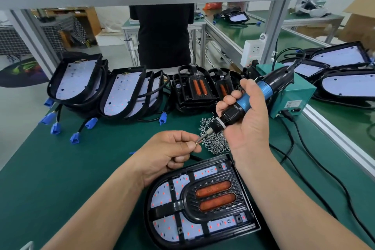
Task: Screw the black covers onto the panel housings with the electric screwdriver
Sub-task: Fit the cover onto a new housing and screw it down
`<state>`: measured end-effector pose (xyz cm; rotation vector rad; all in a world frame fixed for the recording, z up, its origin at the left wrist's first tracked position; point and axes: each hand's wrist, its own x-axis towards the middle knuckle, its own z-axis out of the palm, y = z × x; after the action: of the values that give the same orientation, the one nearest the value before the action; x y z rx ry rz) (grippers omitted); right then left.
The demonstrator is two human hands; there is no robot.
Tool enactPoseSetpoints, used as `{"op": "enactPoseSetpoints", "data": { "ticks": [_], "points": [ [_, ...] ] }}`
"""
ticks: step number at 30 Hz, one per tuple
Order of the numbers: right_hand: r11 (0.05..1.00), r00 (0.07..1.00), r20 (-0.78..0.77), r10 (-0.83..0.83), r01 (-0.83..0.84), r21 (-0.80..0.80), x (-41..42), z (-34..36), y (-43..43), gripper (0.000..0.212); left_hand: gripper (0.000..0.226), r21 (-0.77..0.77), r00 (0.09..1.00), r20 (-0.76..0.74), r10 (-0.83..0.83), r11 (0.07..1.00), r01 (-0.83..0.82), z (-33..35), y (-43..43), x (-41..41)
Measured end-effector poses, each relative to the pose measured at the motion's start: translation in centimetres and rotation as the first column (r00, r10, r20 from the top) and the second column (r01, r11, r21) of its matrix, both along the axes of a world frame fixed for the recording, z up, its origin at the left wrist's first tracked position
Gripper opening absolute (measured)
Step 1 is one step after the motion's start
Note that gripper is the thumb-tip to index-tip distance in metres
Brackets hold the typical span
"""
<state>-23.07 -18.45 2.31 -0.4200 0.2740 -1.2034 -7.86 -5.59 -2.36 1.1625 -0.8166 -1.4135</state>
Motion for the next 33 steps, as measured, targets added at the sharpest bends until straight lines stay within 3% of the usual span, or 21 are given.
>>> {"op": "enactPoseSetpoints", "data": {
  "ticks": [11, 17, 27, 33],
  "points": [
    [1.0, 0.998, -0.063, -0.001, 0.001, 0.0, -0.21, 0.02, 0.06, 0.02, 0.015, 0.014, 0.999, 0.026, 0.029, 0.999, -0.029, 0.12, 0.01, -0.24],
    [0.999, 0.982, -0.184, -0.034, 0.027, -0.037, -0.31, 0.05, 0.25, 0.043, 0.016, 0.029, 0.994, 0.087, 0.07, 0.997, -0.073, 0.07, 0.01, -0.41],
    [0.998, 0.976, -0.219, -0.02, 0.007, -0.058, -0.64, -0.25, 0.37, 0.036, 0.015, 0.016, 0.978, 0.205, 0.042, 0.999, -0.046, 0.28, 0.27, -0.41],
    [0.999, 0.98, -0.196, -0.043, 0.046, 0.012, -0.6, -0.83, 0.35, 0.031, 0.022, 0.016, 0.97, 0.242, -0.012, 1.0, 0.009, 0.22, 0.36, -0.31]
  ]
}}
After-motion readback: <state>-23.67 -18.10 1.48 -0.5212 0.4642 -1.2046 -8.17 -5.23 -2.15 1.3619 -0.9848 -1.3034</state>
